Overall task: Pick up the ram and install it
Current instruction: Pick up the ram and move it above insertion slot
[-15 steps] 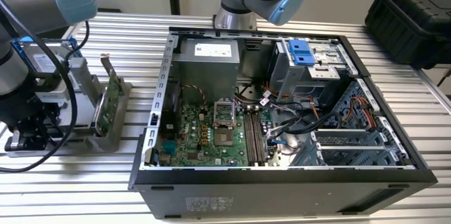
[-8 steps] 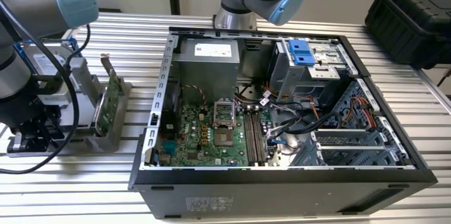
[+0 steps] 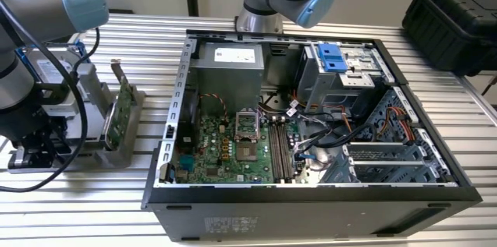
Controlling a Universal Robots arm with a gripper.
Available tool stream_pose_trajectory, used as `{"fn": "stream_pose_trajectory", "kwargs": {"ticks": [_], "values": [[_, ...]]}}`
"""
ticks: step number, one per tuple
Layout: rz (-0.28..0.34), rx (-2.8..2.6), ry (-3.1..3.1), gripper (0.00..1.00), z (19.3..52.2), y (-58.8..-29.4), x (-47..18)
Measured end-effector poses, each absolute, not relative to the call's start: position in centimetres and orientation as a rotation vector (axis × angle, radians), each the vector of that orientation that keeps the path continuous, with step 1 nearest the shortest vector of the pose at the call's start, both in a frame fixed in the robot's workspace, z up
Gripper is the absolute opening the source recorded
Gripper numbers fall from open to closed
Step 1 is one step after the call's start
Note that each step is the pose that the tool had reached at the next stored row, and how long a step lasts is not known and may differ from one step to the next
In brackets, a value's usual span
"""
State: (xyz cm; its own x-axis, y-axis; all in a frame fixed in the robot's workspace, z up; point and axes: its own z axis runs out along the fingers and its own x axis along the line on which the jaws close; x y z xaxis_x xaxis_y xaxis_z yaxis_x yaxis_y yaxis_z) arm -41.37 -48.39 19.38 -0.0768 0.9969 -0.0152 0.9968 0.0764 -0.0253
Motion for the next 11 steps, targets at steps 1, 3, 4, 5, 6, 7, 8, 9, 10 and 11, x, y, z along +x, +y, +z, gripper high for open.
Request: {"fn": "stream_pose_trajectory", "kwargs": {"ticks": [1, 3, 4, 5, 6, 7, 8, 9, 10, 11], "values": [[0.045, -2.13, -2.3, 1.0, 19.38, -48.39, -41.37], [0.045, -2.13, -2.3, 0.0, 19.38, -48.39, -41.37], [0.045, -2.13, -2.301, 0.0, 19.38, -48.39, -41.37], [0.045, -2.13, -2.301, 0.0, 19.38, -48.39, -41.37], [0.045, -2.13, -2.301, 0.0, 19.38, -48.39, -41.37], [0.045, -2.13, -2.301, 0.0, 19.38, -48.39, -41.37], [0.045, -2.13, -2.301, 0.0, 19.38, -48.39, -41.37], [0.045, -2.13, -2.301, 0.0, 19.38, -48.39, -41.37], [0.045, -2.13, -2.301, 0.0, 19.38, -48.39, -41.37], [0.045, -2.13, -2.301, 0.0, 19.38, -48.38, -41.37]]}}
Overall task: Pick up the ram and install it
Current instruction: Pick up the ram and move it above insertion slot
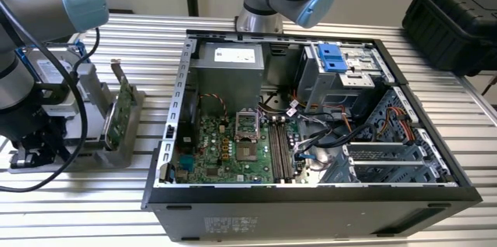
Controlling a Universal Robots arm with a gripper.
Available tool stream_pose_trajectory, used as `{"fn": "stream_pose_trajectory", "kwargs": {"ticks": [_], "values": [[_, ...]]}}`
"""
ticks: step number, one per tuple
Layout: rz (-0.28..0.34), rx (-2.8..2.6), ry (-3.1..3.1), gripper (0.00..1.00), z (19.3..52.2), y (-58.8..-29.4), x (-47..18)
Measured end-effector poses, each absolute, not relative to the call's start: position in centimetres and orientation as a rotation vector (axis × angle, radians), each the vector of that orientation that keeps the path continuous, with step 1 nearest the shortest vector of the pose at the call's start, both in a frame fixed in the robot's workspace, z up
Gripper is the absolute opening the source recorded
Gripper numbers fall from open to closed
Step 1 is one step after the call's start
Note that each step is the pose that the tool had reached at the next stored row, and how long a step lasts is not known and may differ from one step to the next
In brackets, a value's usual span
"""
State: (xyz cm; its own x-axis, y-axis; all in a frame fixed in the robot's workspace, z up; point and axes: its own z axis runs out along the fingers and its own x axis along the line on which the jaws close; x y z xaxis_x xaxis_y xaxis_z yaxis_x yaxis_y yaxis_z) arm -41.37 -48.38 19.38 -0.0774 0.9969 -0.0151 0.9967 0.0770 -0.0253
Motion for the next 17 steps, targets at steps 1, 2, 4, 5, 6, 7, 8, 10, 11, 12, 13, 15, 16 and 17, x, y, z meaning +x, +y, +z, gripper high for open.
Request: {"fn": "stream_pose_trajectory", "kwargs": {"ticks": [1, 2, 4, 5, 6, 7, 8, 10, 11, 12, 13, 15, 16, 17], "values": [[0.045, -2.13, -2.301, 0.0, 19.38, -48.38, -41.37], [0.045, -2.13, -2.301, 0.0, 19.38, -48.39, -41.37], [0.045, -2.129, -2.301, 0.0, 19.38, -48.39, -41.37], [0.045, -2.129, -2.301, 0.0, 19.38, -48.39, -41.37], [0.045, -2.129, -2.301, 0.0, 19.38, -48.39, -41.37], [0.045, -2.129, -2.301, 0.0, 19.38, -48.39, -41.37], [0.045, -2.129, -2.302, 0.0, 19.38, -48.39, -41.37], [0.045, -2.129, -2.302, 0.0, 19.38, -48.39, -41.37], [0.045, -2.129, -2.302, 0.0, 19.38, -48.39, -41.37], [0.045, -2.129, -2.302, 0.0, 19.38, -48.39, -41.37], [0.045, -2.129, -2.302, 0.0, 19.38, -48.39, -41.37], [0.045, -2.128, -2.302, 0.0, 19.38, -48.39, -41.37], [0.045, -2.128, -2.303, 0.0, 19.38, -48.39, -41.37], [0.045, -2.128, -2.303, 0.0, 19.38, -48.39, -41.37]]}}
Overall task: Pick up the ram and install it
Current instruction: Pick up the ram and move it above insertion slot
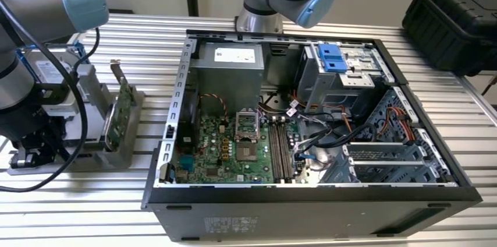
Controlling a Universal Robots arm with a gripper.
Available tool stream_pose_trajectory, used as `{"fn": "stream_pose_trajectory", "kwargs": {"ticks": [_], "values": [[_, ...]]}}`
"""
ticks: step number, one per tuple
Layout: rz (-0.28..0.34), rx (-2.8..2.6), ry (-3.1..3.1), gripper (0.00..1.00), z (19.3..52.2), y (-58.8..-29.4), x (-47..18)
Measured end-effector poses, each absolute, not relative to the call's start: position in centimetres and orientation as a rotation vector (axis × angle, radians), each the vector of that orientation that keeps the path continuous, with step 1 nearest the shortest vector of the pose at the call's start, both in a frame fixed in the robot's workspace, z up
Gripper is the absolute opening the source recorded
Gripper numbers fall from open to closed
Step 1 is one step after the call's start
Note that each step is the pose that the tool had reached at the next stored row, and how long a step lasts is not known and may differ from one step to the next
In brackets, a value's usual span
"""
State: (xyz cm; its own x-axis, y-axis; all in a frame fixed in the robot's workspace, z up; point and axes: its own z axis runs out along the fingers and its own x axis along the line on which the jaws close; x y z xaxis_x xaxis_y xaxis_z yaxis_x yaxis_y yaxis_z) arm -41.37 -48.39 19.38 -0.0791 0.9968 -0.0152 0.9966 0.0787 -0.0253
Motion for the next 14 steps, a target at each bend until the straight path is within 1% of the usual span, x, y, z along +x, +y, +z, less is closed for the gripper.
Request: {"fn": "stream_pose_trajectory", "kwargs": {"ticks": [14], "values": [[0.045, -2.127, -2.303, 0.0, 19.92, -48.39, -41.38]]}}
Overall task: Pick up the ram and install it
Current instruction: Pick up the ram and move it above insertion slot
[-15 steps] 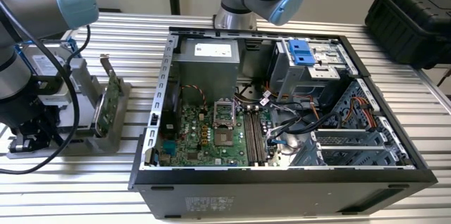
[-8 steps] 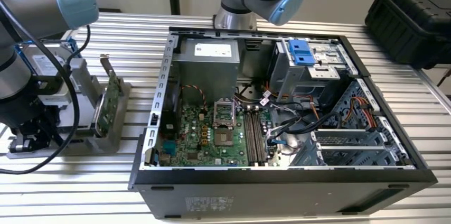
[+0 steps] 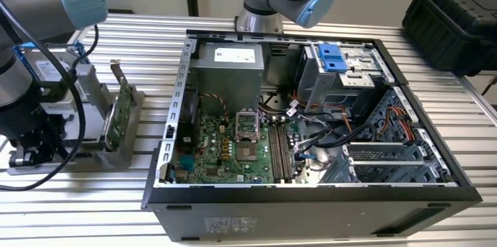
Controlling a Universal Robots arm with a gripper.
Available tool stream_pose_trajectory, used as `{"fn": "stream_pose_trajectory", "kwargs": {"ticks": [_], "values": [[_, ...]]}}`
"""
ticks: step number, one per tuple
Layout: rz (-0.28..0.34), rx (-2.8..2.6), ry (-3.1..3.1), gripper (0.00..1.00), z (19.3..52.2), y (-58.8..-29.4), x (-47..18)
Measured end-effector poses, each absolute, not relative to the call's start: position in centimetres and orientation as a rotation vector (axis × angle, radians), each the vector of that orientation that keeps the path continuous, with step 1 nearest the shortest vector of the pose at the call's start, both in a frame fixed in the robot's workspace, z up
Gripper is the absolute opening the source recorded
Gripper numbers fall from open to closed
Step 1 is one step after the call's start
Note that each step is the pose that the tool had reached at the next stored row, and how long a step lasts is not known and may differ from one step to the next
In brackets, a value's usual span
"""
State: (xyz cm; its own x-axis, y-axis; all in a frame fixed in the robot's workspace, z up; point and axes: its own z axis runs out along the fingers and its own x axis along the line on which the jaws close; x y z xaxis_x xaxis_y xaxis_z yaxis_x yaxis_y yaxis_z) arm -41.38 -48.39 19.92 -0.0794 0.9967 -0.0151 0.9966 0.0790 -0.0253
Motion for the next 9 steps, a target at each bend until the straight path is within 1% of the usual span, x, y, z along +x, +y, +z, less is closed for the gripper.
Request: {"fn": "stream_pose_trajectory", "kwargs": {"ticks": [9], "values": [[0.043, -2.127, -2.302, 0.0, 21.01, -48.38, -41.39]]}}
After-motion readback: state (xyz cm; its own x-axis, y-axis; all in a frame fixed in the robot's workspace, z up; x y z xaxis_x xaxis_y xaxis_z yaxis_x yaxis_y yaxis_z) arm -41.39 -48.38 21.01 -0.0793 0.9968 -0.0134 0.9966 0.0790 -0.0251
